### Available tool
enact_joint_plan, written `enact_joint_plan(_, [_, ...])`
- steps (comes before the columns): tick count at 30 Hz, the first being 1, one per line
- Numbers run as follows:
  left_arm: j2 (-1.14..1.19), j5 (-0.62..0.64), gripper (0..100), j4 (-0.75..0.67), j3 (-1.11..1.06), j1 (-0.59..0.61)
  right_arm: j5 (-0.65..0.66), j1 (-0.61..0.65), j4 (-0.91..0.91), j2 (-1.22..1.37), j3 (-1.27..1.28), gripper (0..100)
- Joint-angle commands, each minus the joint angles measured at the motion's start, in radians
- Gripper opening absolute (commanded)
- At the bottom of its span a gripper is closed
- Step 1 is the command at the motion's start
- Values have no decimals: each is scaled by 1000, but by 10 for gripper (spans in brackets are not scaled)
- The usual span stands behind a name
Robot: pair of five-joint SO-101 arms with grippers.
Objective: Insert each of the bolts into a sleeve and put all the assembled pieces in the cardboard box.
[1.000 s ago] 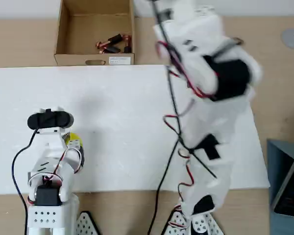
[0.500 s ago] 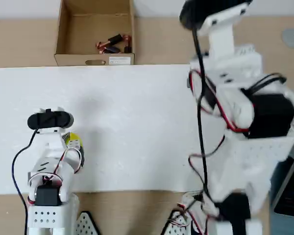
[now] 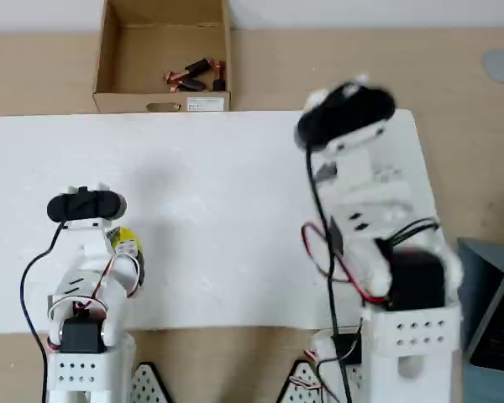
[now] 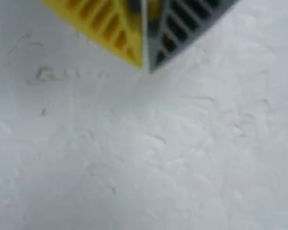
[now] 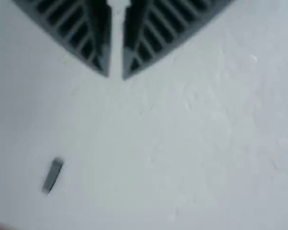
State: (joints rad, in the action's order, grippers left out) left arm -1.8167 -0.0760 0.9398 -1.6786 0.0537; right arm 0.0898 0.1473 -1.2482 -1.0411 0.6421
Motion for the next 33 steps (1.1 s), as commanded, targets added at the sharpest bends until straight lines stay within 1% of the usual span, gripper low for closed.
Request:
enact_joint_plan(1, [-8, -8, 3, -18, -12, 12, -3, -18, 106, -156, 248, 9])
enact_joint_plan(10, [-8, -8, 3, -18, -12, 12, 3, -12, 285, -565, 759, 9])
enact_joint_plan(18, [-8, -8, 3, -18, -12, 12, 3, -18, 292, -855, 1044, 9])
enact_joint_plan(20, [-8, -8, 3, -18, -12, 12, 0, -15, 261, -886, 1043, 9])
enact_joint_plan(27, [-8, -8, 3, -18, -12, 12, 3, -8, 245, -863, 1047, 9])
enact_joint_plan(30, [-8, -8, 3, -18, -12, 12, -3, -7, 190, -871, 1047, 10])
enact_joint_plan(33, [-8, -8, 3, -18, -12, 12, -9, -7, 186, -872, 1046, 11])
